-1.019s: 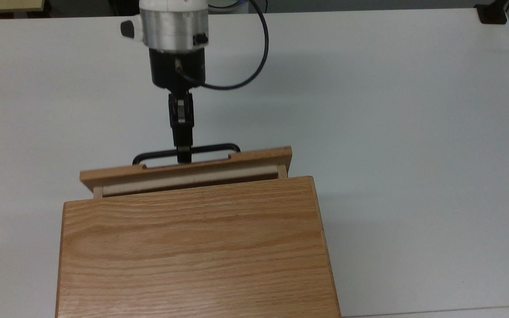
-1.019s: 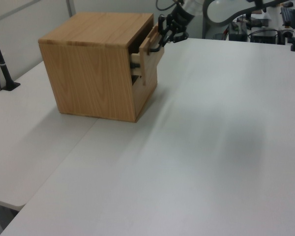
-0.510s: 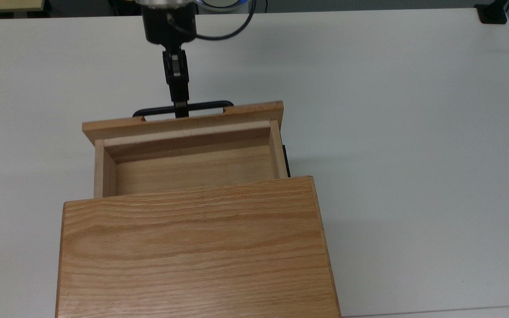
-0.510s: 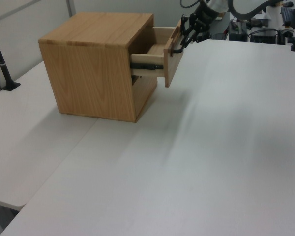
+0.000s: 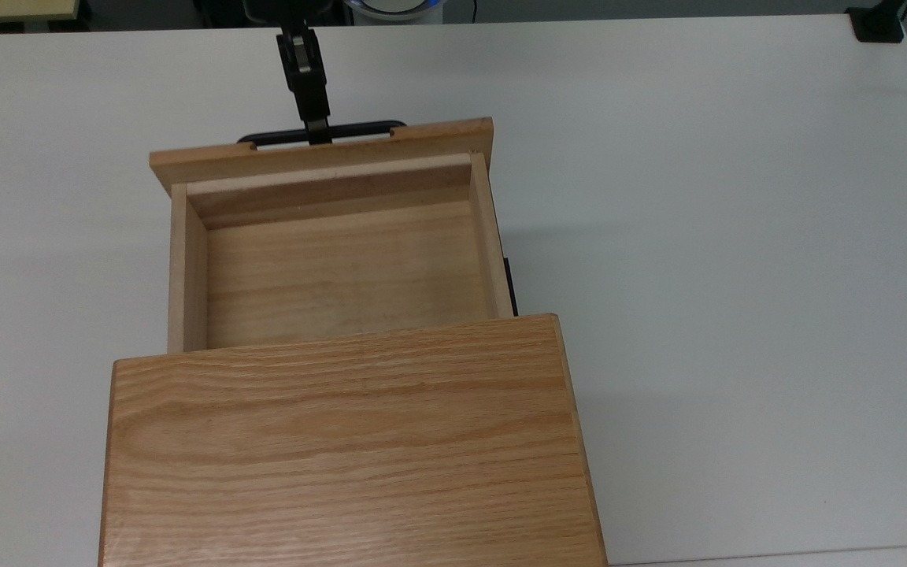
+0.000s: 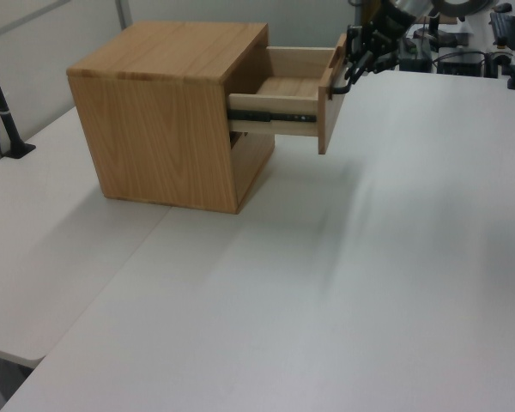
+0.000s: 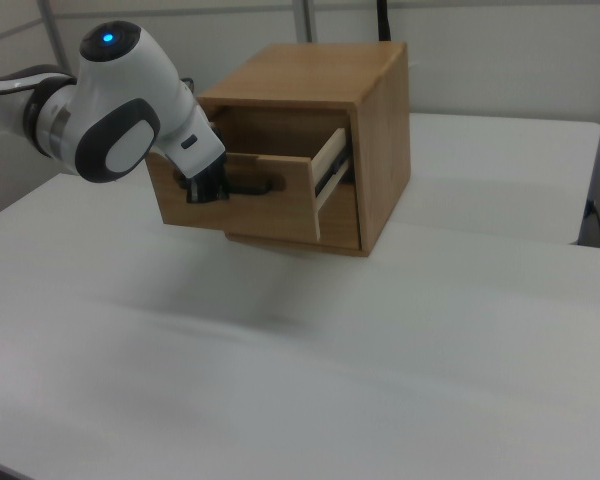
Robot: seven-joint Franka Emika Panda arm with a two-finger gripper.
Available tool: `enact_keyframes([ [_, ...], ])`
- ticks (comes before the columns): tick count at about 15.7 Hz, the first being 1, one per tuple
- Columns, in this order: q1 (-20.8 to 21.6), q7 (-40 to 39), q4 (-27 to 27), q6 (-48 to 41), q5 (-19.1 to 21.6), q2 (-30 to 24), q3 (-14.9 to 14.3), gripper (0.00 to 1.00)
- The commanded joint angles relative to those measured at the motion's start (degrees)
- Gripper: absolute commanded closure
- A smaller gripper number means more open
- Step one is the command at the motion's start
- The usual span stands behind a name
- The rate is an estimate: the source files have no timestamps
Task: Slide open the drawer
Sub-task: 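Release the handle and lift the gripper away from the drawer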
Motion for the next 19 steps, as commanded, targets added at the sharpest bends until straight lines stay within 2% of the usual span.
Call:
enact_keyframes([
  [1, 0.82, -5.84, -1.78, -2.0, 2.36, -4.46, -0.07, 0.85],
  [2, 0.83, -6.01, -1.7, -2.87, 2.36, -4.46, -0.16, 0.69],
  [4, 0.91, -7.41, -1.17, -4.54, 2.36, -4.37, -0.6, 0.18],
  [5, 0.91, -8.2, -0.91, -5.25, 2.36, -4.37, -0.78, 0.05],
  [6, 0.83, -8.56, -0.04, -5.78, 2.45, -4.11, -0.78, 0.0],
  [9, 0.74, -10.39, 4.35, -11.38, 2.27, -3.67, -0.78, 0.0],
  [11, 0.91, -17.84, 8.47, -19.54, 2.18, -3.58, -0.69, 0.0],
  [13, 1.35, -25.22, 14.88, -29.99, 0.87, -2.53, 0.01, 0.0],
  [16, 1.53, -37.35, 23.33, -44.85, -6.14, -0.6, 2.38, 0.0],
  [17, 1.18, -40.87, 24.05, -47.5, -8.6, -0.5, 3.61, 0.0],
  [19, 0.83, -43.27, 24.23, -49.9, -10.47, 0.19, 4.32, 0.0],
])
